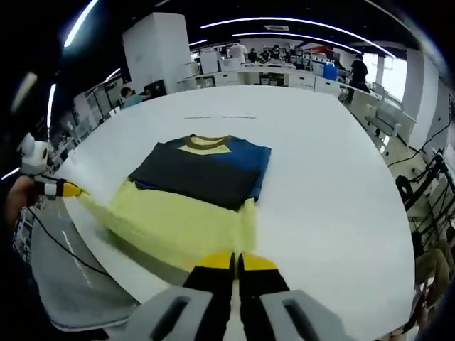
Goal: Fold the garment on the visible template until the final outline fits inside the template.
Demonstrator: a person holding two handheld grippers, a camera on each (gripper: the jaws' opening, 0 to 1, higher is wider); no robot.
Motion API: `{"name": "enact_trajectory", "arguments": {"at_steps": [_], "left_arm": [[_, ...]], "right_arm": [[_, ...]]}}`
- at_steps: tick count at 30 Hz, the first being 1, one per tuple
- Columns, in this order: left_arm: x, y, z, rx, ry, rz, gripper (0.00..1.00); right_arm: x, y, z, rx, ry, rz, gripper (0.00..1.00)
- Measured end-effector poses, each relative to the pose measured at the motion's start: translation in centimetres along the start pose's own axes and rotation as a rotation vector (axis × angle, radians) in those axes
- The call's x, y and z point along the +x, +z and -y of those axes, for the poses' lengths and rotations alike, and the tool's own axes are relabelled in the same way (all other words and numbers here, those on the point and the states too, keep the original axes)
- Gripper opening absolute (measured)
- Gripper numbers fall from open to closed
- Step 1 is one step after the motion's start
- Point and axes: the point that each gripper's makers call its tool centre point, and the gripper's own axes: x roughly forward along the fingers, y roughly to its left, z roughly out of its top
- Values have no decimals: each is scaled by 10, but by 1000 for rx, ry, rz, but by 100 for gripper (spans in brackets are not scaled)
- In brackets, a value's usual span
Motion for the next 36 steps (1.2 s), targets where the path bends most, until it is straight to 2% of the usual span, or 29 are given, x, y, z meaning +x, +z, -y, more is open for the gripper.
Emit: {"name": "enact_trajectory", "arguments": {"at_steps": [15, 24, 28, 33, 36], "left_arm": [[8, 63, -10, 15, 29, 105, 0], [17, 109, -18, 23, 61, 222, 0], [24, 124, -21, 34, 84, 234, 0], [33, 139, -25, 32, 95, 251, 0], [40, 149, -33, 7, 123, 265, 0]], "right_arm": [[15, 63, 12, -32, 12, 84, 0], [21, 105, 19, 2, -27, 175, 0], [28, 122, 19, -11, -42, 213, 0], [38, 136, 23, -9, -41, 229, 0], [42, 145, 27, -2, -40, 236, 0]]}}
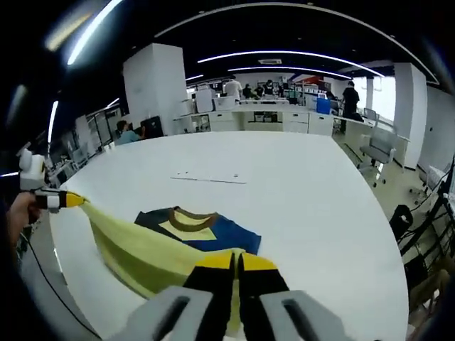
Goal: Fold the garment on the visible template until the final outline fits inside the template.
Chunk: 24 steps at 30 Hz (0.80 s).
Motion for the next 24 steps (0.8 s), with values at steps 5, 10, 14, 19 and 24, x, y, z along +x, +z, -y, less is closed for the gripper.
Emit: {"name": "enact_trajectory", "arguments": {"at_steps": [5, 10, 14, 19, 24], "left_arm": [[14, 17, -7, -41, 35, 55, 0], [32, 31, -11, -66, 69, 101, 0], [46, 36, -16, -90, 107, 123, 0], [64, 41, -18, -93, 122, 145, 0], [88, 40, -24, -102, 135, 151, 0]], "right_arm": [[8, 17, 3, -12, -8, 24, 0], [22, 32, 9, -1, -24, 56, 0], [35, 37, 11, 4, -34, 69, 0], [50, 37, 19, -1, -60, 71, 0], [71, 35, 31, 16, -90, 64, 0]]}}
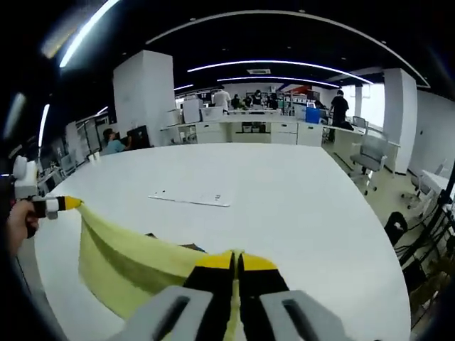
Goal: Fold the garment on the visible template until the final outline fits inside the template.
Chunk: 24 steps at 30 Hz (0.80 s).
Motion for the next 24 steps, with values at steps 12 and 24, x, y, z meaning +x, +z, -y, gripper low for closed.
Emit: {"name": "enact_trajectory", "arguments": {"at_steps": [12, 24], "left_arm": [[43, -34, -12, -59, 48, -60, 0], [72, -71, -26, -104, 91, -102, 0]], "right_arm": [[52, -20, 5, 49, -36, -35, 0], [91, -59, 10, 43, -70, -116, 0]]}}
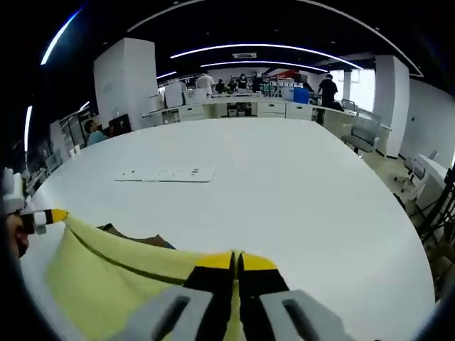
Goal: Fold the garment on the visible template until the final outline fits inside the template.
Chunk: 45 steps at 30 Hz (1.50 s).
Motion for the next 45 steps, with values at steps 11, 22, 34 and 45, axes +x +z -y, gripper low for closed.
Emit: {"name": "enact_trajectory", "arguments": {"at_steps": [11, 22, 34, 45], "left_arm": [[14, -19, -6, 11, 3, -35, 1], [4, -25, 18, 133, -174, -35, 33], [-1, -41, 20, 392, -228, -46, 43], [34, -18, 19, 353, -181, 33, 38]], "right_arm": [[18, -21, 4, -20, 3, -58, 0], [14, -19, -3, -53, 69, -70, 22], [1, -31, -7, -343, 83, -107, 35], [28, -7, 0, -154, 30, 15, 32]]}}
